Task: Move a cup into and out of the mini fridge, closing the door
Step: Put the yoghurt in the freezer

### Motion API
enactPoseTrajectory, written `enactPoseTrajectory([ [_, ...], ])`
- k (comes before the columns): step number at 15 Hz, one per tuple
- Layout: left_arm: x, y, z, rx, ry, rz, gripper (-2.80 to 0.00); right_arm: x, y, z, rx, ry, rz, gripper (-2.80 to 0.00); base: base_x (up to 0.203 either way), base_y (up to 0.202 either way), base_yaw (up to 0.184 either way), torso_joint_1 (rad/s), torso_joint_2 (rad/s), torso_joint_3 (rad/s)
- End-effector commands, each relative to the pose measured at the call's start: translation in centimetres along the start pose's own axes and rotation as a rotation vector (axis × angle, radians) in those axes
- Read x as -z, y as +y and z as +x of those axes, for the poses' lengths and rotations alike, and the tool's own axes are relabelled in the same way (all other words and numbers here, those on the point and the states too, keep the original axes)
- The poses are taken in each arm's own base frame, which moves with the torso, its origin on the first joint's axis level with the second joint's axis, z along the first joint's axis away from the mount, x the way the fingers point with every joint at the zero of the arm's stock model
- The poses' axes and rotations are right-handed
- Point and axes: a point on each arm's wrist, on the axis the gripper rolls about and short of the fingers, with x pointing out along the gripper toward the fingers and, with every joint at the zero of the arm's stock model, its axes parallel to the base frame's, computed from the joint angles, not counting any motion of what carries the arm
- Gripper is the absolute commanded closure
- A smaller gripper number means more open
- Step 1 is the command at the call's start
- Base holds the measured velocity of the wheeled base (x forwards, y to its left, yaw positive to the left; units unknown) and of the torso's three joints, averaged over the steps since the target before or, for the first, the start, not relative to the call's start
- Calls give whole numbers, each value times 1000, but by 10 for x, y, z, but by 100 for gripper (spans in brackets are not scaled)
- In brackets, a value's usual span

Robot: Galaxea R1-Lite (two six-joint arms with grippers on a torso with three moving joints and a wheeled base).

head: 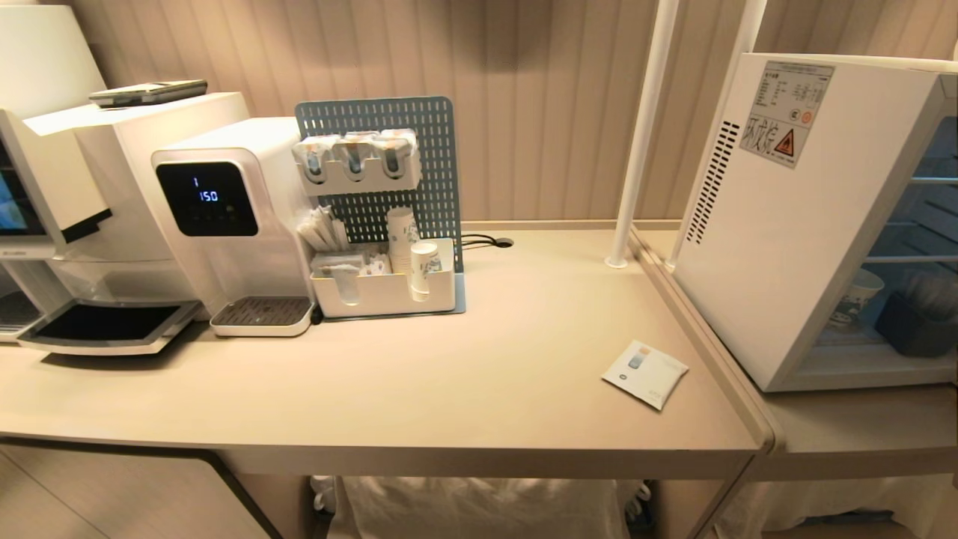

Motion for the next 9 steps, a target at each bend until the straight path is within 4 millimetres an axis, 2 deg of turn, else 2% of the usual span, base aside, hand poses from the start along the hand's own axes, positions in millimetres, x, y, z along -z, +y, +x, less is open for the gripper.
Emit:
enactPoseTrajectory([
  [1, 0, 0, 0, -2, 2, 5, 0, 0, 0, 0, -1, 2, 1, 0, 0, 0, 0, 0, 0, 0],
  [4, 1, 0, 0, 1, 8, 60, 0, 0, 0, 0, -4, 0, 2, 0, 0, 0, 0, 0, 0, 0],
  [9, 1, 0, 0, -1, 8, 22, 0, 0, 0, 0, -1, 1, 5, 0, 0, 0, 0, 0, 0, 0],
])
